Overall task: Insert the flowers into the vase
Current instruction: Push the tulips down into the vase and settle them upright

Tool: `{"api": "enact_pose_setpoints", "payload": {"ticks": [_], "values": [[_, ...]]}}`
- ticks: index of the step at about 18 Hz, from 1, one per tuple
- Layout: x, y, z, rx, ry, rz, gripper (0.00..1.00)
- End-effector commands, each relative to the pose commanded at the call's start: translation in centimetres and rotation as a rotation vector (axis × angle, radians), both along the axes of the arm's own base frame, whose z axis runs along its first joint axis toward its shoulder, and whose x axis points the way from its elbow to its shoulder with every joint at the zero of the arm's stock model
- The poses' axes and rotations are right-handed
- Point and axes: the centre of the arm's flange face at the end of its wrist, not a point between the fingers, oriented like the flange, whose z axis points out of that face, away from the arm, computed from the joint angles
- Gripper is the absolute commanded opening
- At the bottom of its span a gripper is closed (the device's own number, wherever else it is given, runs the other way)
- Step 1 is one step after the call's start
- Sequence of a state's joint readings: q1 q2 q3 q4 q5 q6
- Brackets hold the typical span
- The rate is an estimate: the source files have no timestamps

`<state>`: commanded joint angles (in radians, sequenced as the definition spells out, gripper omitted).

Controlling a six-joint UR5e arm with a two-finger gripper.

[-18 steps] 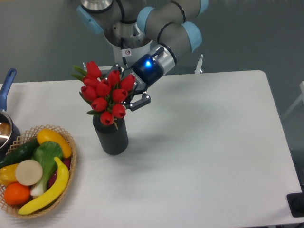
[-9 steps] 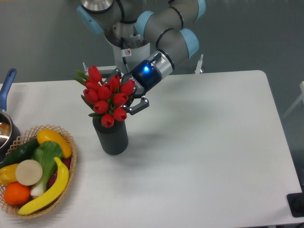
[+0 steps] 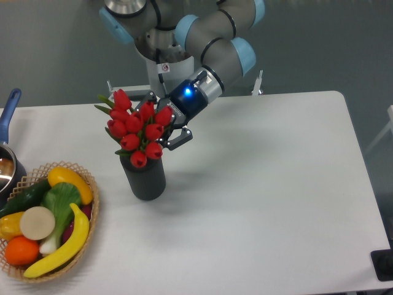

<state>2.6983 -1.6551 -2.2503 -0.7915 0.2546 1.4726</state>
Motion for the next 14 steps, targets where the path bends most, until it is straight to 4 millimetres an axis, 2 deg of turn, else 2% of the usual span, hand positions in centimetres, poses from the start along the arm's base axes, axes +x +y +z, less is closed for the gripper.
{"api": "enact_pose_setpoints", "payload": {"ticks": [8, 13, 14], "values": [[0.03, 0.05, -0.34, 0.002, 0.008, -0.006, 0.69], [0.04, 0.05, -0.55, -0.002, -0.001, -0.005, 0.78], [-0.01, 0.07, -0.74, -0.004, -0.005, -0.005, 0.85]]}}
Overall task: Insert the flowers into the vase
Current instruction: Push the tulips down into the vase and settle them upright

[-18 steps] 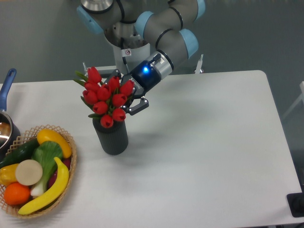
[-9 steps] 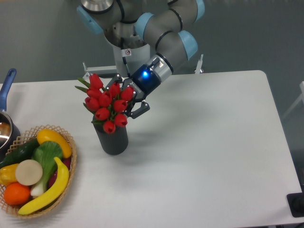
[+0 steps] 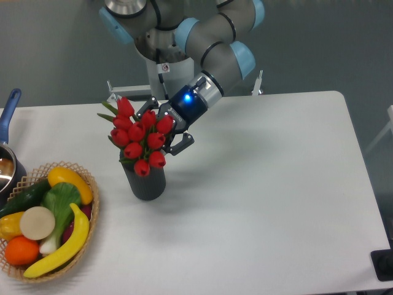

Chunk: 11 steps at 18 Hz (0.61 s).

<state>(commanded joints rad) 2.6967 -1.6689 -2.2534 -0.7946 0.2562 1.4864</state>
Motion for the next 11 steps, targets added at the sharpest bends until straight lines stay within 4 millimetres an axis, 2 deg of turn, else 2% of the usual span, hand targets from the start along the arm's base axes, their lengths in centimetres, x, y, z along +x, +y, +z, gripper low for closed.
{"api": "enact_pose_setpoints", "payload": {"ticks": [1, 2, 11], "values": [[-0.02, 0.01, -0.07, -0.001, -0.001, 0.0, 0.95], [-0.02, 0.01, -0.07, -0.001, -0.003, 0.0, 1.0], [-0.16, -0.06, 0.14, -0.019, 0.013, 0.003, 1.0]]}}
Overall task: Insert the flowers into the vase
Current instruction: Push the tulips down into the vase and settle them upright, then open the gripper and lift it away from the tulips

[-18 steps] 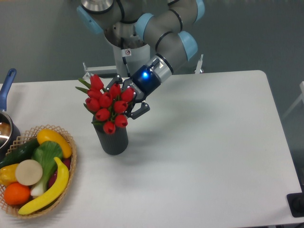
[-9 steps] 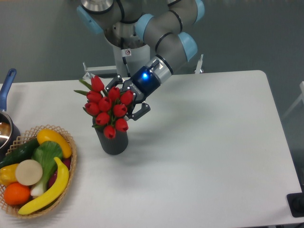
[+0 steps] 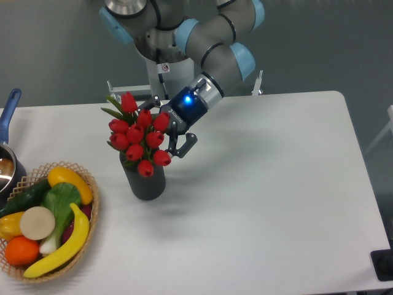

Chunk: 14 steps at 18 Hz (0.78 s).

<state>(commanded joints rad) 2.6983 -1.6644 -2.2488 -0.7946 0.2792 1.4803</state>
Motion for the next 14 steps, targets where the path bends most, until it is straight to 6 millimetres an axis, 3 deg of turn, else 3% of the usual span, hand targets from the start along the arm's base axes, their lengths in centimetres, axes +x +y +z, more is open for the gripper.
{"api": "enact_pose_setpoints", "payload": {"ticks": [14], "values": [[-0.51, -0.75, 0.6, -0.054, 0.03, 0.025, 1.0]]}}
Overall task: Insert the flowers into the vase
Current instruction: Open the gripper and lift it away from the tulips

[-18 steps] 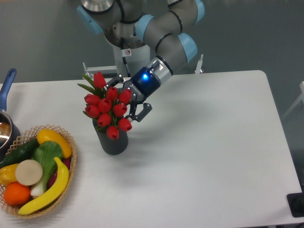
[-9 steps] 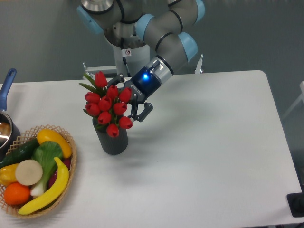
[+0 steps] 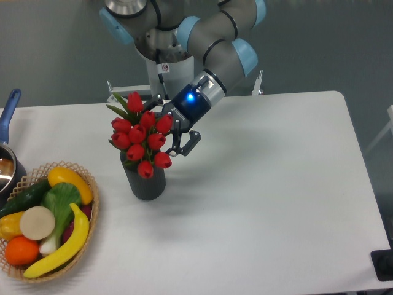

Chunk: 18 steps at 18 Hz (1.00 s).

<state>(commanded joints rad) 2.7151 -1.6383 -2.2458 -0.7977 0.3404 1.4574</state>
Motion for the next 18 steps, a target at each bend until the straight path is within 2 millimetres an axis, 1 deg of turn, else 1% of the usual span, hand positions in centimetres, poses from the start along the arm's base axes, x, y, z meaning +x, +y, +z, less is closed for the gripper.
{"api": "enact_pose_setpoints", "payload": {"ticks": [5, 9, 11, 12, 16, 18], "values": [[-0.1, -0.6, 0.4, -0.087, 0.056, 0.016, 1.0], [-1.0, -1.7, 1.2, -0.087, 0.063, 0.053, 1.0], [-2.5, -2.7, 1.9, -0.087, 0.081, 0.092, 1.0], [-3.8, -3.5, 2.7, -0.105, 0.113, 0.121, 1.0], [-7.4, -5.3, 4.2, -0.255, 0.241, 0.19, 1.0], [-9.6, -6.6, 5.0, -0.344, 0.305, 0.237, 1.0]]}}
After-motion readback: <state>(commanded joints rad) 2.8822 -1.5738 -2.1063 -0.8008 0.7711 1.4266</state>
